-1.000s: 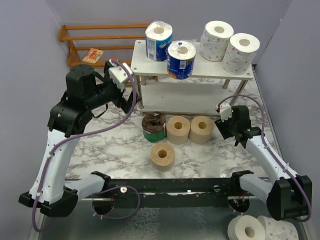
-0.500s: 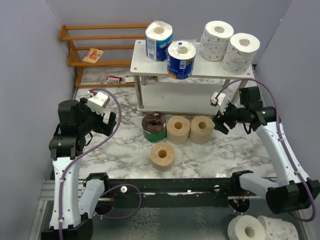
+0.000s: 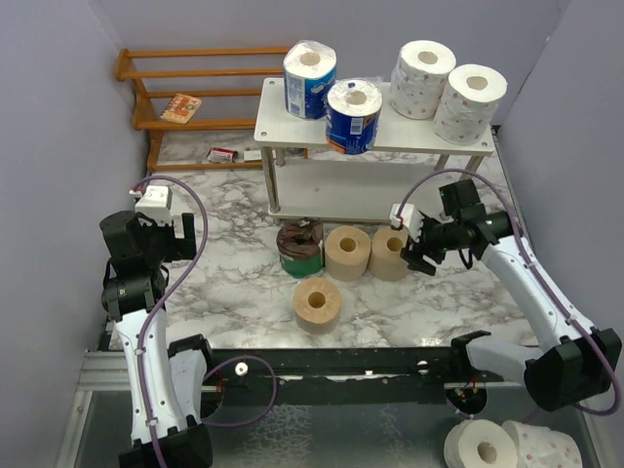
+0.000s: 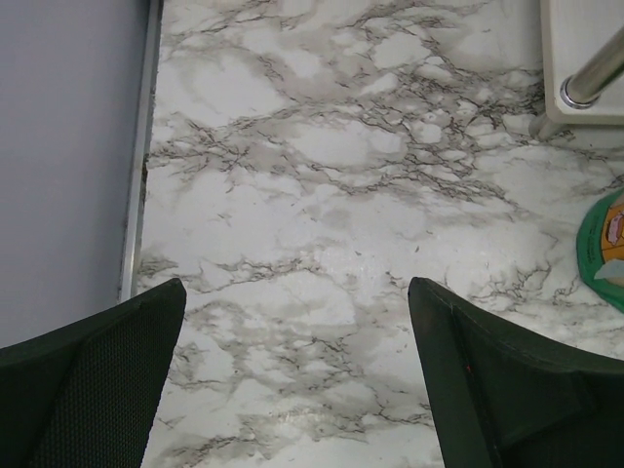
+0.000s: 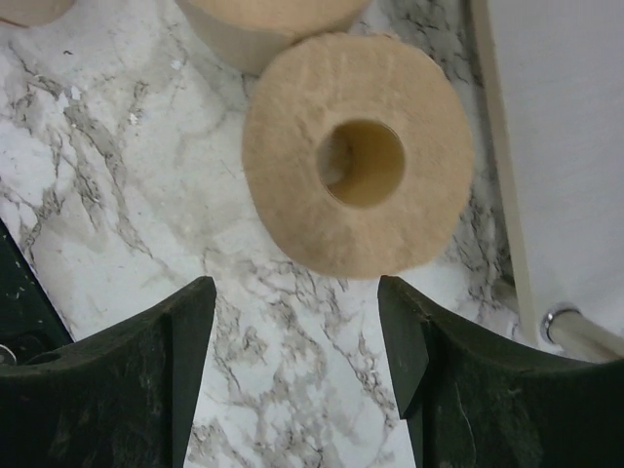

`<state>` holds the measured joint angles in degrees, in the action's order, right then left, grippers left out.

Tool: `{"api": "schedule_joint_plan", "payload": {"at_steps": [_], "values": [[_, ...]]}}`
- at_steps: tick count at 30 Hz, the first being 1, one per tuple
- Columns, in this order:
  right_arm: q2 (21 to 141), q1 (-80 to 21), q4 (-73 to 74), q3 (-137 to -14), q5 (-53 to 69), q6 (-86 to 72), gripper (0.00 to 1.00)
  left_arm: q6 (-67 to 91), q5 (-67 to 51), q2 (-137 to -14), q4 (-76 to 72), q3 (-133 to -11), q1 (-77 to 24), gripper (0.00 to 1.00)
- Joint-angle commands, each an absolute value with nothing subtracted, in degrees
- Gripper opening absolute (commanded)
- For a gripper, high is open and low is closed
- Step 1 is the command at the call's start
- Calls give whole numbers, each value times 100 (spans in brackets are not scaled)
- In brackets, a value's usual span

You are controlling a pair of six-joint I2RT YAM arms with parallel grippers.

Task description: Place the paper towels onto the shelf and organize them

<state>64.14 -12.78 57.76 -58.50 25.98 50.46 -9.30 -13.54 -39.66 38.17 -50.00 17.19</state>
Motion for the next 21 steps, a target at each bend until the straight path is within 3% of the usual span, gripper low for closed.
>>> {"api": "schedule_joint_plan", "payload": {"at_steps": [1, 4, 21], "values": [[6708, -2563, 5397, -5682, 1921, 4479, 68, -821, -1100, -3964, 3533, -4926, 1819, 99], [6682, -3314, 4920, -5426, 1168, 4320, 68, -807, -1149, -3920, 3518, -4899, 1827, 99], [7131, -3344, 4075, -5394, 346, 4344, 65, -920, -1143, -3787, 3493, -4836, 1841, 99]]}}
